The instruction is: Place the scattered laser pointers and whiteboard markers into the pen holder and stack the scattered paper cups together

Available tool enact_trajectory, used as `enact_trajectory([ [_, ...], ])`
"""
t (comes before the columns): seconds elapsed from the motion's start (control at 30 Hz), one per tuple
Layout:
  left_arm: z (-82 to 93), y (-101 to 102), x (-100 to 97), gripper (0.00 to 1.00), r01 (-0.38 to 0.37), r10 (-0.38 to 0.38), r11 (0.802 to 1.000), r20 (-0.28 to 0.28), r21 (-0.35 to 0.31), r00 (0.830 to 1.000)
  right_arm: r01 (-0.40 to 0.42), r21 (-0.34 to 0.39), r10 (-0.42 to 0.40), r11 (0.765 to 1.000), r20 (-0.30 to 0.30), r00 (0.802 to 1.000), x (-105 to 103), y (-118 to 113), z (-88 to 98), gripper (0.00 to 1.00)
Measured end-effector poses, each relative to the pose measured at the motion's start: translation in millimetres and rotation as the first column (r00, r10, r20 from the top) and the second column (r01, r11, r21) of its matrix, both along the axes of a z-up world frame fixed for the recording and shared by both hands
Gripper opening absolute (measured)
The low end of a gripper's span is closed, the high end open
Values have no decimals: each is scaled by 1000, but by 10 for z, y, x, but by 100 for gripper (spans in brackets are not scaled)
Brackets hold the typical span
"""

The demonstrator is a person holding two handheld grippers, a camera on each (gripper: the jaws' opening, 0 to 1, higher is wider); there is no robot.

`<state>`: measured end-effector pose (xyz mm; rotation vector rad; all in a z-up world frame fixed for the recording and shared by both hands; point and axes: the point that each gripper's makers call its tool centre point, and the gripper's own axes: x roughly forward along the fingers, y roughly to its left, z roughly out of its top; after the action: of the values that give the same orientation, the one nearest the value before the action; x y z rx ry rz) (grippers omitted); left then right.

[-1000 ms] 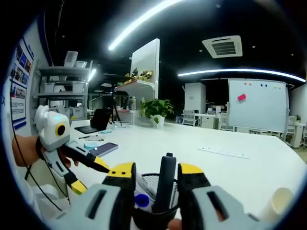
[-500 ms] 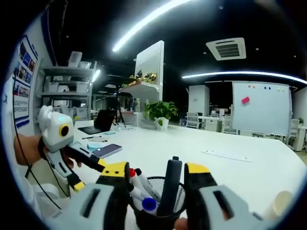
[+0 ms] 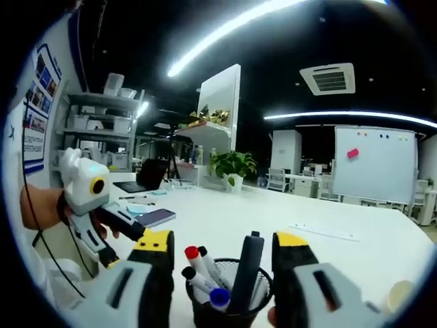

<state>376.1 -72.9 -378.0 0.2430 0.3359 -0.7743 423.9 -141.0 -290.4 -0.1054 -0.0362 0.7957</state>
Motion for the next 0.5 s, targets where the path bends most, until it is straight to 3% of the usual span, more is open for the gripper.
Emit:
enact_trajectory([
  [0.5, -7, -87, -53, 52, 21, -21, 1000, -5, 1, 1000, 4, 89, -10, 996, 76, 997, 25, -96, 232, 75],
])
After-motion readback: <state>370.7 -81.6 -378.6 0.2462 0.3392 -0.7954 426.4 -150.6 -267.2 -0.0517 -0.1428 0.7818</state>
